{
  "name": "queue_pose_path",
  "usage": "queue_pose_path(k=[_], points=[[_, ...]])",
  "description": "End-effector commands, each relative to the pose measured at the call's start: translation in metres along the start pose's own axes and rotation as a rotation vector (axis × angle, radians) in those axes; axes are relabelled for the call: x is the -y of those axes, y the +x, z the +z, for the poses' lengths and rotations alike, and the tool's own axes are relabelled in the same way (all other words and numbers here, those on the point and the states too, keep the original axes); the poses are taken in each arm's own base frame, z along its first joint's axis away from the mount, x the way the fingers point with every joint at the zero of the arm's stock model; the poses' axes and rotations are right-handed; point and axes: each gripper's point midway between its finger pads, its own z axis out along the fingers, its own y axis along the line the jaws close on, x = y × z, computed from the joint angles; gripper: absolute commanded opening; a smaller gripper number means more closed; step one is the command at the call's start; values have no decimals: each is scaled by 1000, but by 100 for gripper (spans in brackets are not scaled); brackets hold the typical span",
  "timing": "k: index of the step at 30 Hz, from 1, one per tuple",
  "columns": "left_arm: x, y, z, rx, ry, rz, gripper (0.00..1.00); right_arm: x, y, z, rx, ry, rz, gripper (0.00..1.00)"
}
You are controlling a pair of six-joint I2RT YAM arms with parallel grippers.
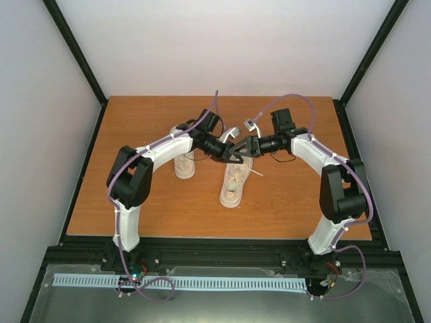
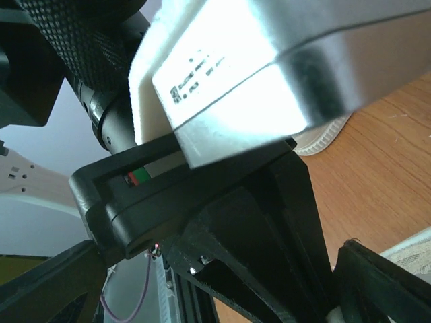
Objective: Tie the shoes
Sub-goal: Cross the shoelace with the shoelace, then tie the shoelace on the shoe.
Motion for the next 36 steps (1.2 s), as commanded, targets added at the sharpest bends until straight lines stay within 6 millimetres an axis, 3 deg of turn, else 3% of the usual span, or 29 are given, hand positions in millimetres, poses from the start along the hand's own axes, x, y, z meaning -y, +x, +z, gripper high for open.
queue_pose_path(k=[1, 12, 23, 25, 28, 36], points=[[21, -17, -12, 46, 59, 52, 1, 6, 21, 5, -48, 0, 40, 92], [30, -23, -13, 58, 109, 63, 1, 25, 48, 14, -76, 85, 51, 91], [25, -17, -11, 39, 97, 53, 1, 31, 41, 15, -40, 139, 25, 82], [23, -20, -12, 48, 79, 50, 1, 33, 41, 14, -36, 157, 23, 77], [18, -21, -12, 57, 55, 34, 1, 35, 42, 13, -28, 181, 17, 57], [14, -23, -11, 62, 38, 15, 1, 39, 41, 9, -15, 229, 11, 23]])
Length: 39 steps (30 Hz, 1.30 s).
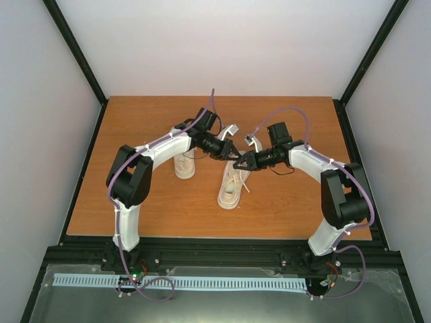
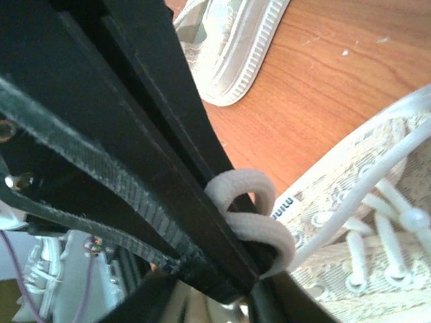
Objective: Tie the shoes
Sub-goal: Tie the shoelace on the shoe.
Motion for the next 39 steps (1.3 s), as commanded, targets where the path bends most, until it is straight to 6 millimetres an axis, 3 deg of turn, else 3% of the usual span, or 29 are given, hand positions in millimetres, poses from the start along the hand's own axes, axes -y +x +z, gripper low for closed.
queue_pose_path(k=[1, 4, 6, 10, 12, 14, 16, 18, 21, 25, 29, 39], points=[[17, -16, -9, 39, 21, 35, 1, -3, -6, -4, 32, 30, -45, 17], [14, -16, -9, 47, 3, 29, 2, -1, -7, -5, 39, 49, -45, 4], [13, -18, -12, 61, -19, 28, 7, -1, -6, -6, 40, 50, -42, 3], [0, -30, -35, 159, -149, 23, 38, -2, -4, -6, 38, 42, -32, 3], [-3, -37, -56, 239, -195, 26, 64, -3, -3, -6, 35, 35, -27, 3], [1, -38, -73, 288, -226, 61, 74, -4, -3, -7, 32, 28, -16, 3], [10, -32, -83, 307, -244, 120, 74, -3, -4, -10, 36, 20, 6, 3], [17, -22, -88, 315, -249, 171, 68, -4, -6, -13, 43, 4, 32, 3], [21, 3, -75, 261, -228, 211, 54, -7, -10, -20, 57, -33, 68, 3], [22, 27, -38, 186, -217, 248, 40, -7, -12, -22, 48, -65, 127, 3], [23, 24, -19, 201, -227, 279, 36, -9, -10, -20, 31, -96, 169, 3], [4, 21, 2, 185, -243, 273, 26, -6, -3, -19, 8, -120, 230, 3]])
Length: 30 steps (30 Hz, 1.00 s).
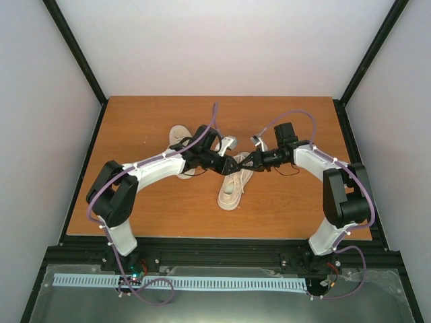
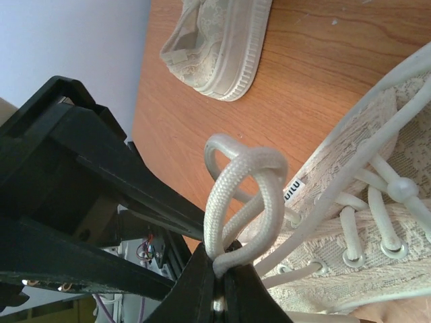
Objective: Tie the shoes
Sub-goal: Tie the shoelace on the shoe.
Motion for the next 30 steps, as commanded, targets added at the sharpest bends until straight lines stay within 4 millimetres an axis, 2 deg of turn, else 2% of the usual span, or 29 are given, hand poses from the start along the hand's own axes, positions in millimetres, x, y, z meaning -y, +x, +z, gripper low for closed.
queue_pose_path(k=[1, 6, 9, 15, 18, 24, 30], points=[[-2, -13, 5, 44, -10, 49, 26, -12, -4, -1, -12, -68, 20, 3], [-1, -15, 10, 48, 11, 42, 31, -10, -2, 1, -26, -84, 47, 3], [1, -14, 13, 44, 32, 43, 34, -1, -7, -5, -7, -81, 79, 3], [3, -8, 17, 25, 56, 45, 37, 4, -10, -7, 1, -84, 115, 3], [1, -7, 19, 20, 50, 49, 37, 6, -10, -8, 0, -88, 132, 3], [-5, -1, 27, -6, 42, 46, 26, 8, -7, -8, -6, -94, 147, 3], [-6, -4, 31, -3, 45, 52, 28, 9, -6, -8, -9, -100, 158, 3]])
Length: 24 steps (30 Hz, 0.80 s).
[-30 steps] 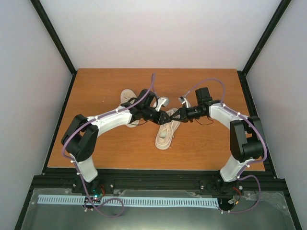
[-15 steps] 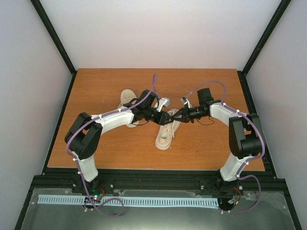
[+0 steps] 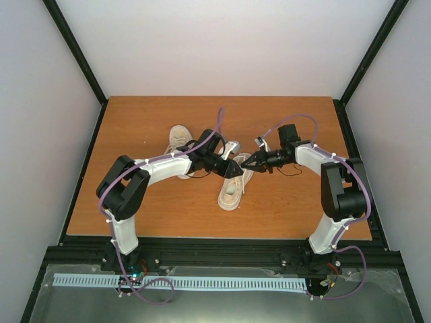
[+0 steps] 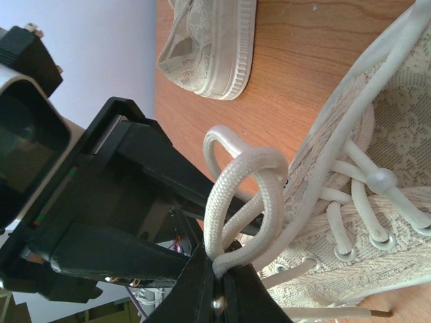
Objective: Tie the shoes
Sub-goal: Tie the shoelace on the shoe.
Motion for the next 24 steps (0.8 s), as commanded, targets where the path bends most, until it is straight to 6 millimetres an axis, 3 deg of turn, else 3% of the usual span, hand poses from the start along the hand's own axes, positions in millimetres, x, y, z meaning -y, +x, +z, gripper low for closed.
queue_pose_path(k=[1, 17, 19, 24], points=[[8, -17, 3, 34, 19, 57, 29, -8, -3, -2, -6, -43, 7, 3], [9, -28, 0, 87, -18, 98, 55, -6, 0, -4, -16, -60, 22, 3], [12, -31, -2, 96, -15, 103, 54, -6, 0, -4, -17, -61, 22, 3], [17, -37, 0, 96, 9, 113, 34, -6, 1, -4, -21, -66, 27, 3]])
